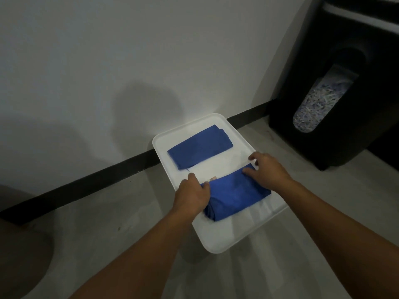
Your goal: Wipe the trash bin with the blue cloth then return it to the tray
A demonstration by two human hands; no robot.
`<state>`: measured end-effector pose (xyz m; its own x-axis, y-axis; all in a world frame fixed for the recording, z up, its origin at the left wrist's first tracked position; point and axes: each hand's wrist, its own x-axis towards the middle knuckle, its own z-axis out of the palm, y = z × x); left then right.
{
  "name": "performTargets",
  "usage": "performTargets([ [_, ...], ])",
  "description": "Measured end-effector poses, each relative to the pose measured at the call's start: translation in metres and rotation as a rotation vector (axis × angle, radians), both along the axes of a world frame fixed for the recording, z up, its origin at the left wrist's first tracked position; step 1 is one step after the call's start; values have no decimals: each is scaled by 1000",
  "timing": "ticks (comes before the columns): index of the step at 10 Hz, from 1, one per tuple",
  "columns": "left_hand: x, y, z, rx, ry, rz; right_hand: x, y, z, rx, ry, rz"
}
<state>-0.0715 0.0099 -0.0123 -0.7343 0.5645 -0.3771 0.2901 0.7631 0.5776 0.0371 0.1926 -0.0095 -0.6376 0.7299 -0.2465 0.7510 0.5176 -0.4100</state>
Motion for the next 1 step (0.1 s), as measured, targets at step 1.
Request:
performTargets([
  [1, -10, -13, 17, 128, 165, -13, 2, -6, 21, 124, 51, 46],
])
